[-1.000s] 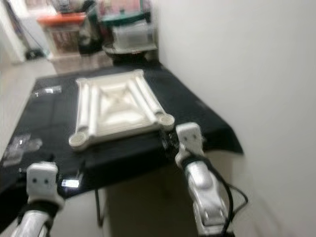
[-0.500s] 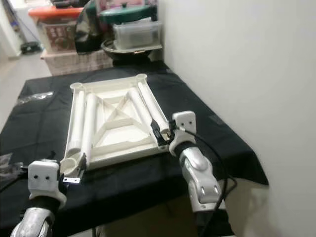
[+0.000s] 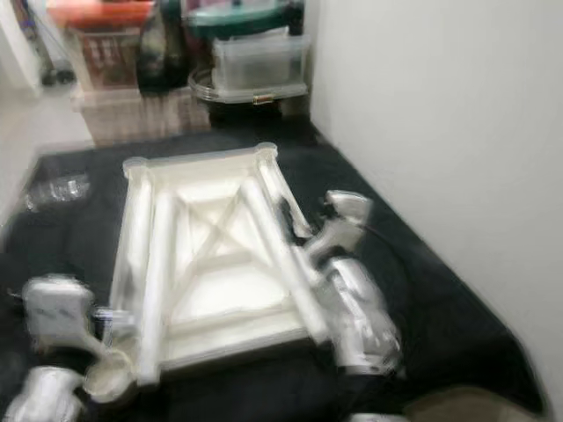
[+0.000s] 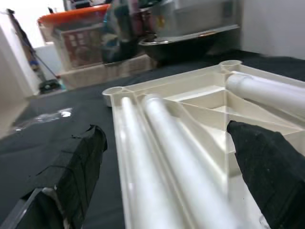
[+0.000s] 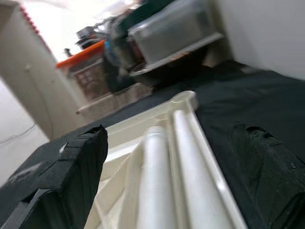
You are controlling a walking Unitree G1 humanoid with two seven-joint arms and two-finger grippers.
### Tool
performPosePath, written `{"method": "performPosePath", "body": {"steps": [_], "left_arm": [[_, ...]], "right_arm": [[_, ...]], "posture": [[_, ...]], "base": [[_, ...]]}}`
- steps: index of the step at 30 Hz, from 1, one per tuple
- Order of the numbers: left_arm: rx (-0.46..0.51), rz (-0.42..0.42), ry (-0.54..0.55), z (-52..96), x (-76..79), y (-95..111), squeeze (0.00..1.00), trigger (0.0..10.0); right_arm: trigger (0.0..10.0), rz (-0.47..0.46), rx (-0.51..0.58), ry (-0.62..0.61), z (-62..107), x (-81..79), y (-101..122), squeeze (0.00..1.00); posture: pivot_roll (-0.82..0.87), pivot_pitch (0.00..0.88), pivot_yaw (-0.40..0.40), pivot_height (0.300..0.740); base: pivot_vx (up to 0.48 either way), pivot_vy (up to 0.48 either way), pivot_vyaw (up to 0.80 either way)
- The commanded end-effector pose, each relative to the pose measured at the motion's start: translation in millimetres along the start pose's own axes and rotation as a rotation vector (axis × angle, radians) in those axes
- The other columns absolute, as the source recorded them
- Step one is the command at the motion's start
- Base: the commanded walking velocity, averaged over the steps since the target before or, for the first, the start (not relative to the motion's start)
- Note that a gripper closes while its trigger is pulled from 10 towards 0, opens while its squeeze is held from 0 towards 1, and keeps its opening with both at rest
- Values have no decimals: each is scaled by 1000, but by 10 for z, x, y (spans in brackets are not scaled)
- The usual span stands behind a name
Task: Building children table
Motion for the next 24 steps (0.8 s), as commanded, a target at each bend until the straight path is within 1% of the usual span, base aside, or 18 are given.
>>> {"method": "performPosePath", "body": {"steps": [1, 3, 4, 5, 7, 8, 9, 10, 11, 12, 13, 14, 15, 19, 20, 21, 23, 24], "left_arm": [[-18, -13, 12, 28, -41, -44, 0, 10000], [-20, -18, 8, 24, -35, -50, 0, 10000], [-20, -18, 8, 24, -35, -50, 0, 10000], [-23, -22, 8, 14, -39, -62, 0, 10000], [-25, -24, 7, 8, -44, -72, 0, 10000], [-25, -26, 6, 0, -47, -74, 0, 10000], [-25, -26, 6, 0, -47, -74, 0, 10000], [-24, -28, 7, -15, -51, -76, 0, 10000], [-23, -29, 8, -19, -53, -76, 0, 10000], [-24, -30, 10, -23, -55, -78, 0, 10000], [-24, -30, 10, -23, -55, -78, 0, 10000], [-25, -31, 14, -25, -59, -82, 0, 10000], [-26, -36, 16, -24, -58, -84, 0, 10000], [-26, -41, 21, -18, -64, -80, 0, 10000], [-28, -48, 29, -15, -93, -80, 0, 10000], [-28, -48, 29, -15, -93, -80, 0, 10000], [-31, -54, 33, -20, -118, -87, 0, 10000], [-31, -54, 33, -20, -118, -87, 0, 10000]], "right_arm": [[10000, -104, -97, 64, 7, -87, -167, 0], [10000, -106, -189, 163, 55, -96, -223, 0], [10000, -106, -189, 163, 55, -96, -223, 0], [10000, -66, -237, 230, 69, -68, -180, 0], [10000, -24, -252, 251, 60, -47, -140, 0], [10000, 51, -268, 296, 57, -81, -103, 0], [10000, 51, -268, 296, 57, -81, -103, 0], [10000, 203, -327, 360, 69, -127, -125, 0], [10000, 251, -348, 370, 75, -128, -148, 0], [10000, 293, -379, 341, 64, -83, -211, 0], [10000, 293, -379, 341, 64, -83, -211, 0], [10000, 326, -413, 279, 40, 3, -288, 0], [10000, 328, -454, 214, 31, 86, -385, 0], [10000, 285, -496, 181, 52, 76, -531, 0], [10000, 242, -531, 216, 101, -32, -609, 0], [10000, 242, -531, 216, 101, -32, -609, 0], [10000, 232, -614, 241, 185, -96, -752, 0], [10000, 232, -614, 241, 185, -96, -752, 0]], "posture": [[2, 0, -12, 740], [-3, 0, -11, 740], [-3, 0, -11, 740], [-7, 0, -12, 740], [-7, 0, -12, 740], [-13, 0, -14, 740], [-13, 0, -14, 740], [-14, 0, -20, 740], [-14, 0, -20, 740], [-14, 0, -24, 740], [-14, 0, -24, 740], [-14, 0, -24, 740], [-4, 0, -31, 740], [9, 0, -36, 740], [11, 0, -35, 740], [11, 0, -35, 740], [7, 0, -33, 740], [7, 0, -33, 740]], "base": [[0, 0, 0], [0, 0, 0], [0, 0, 0], [0, 0, 0], [0, 0, 0], [0, 0, 0], [0, 0, 0], [0, 0, 0], [0, 0, 0], [0, 0, 0], [0, 0, 0], [0, 0, 0], [0, 0, 0], [0, 0, 0], [0, 0, 0], [0, 0, 0], [0, 0, 0], [0, 0, 0]]}}
Point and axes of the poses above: a point about 5 cm out from each wrist's last joint towards the gripper, its own z axis pointing back from the gripper into the wrist, its own y axis along the axis of the wrist's last joint, x = y × z, the point moved 5 cm from there along -z, pointing out of the wrist towards the gripper, and after that the axes turned 1 degree about z, right-handed, at the moved point
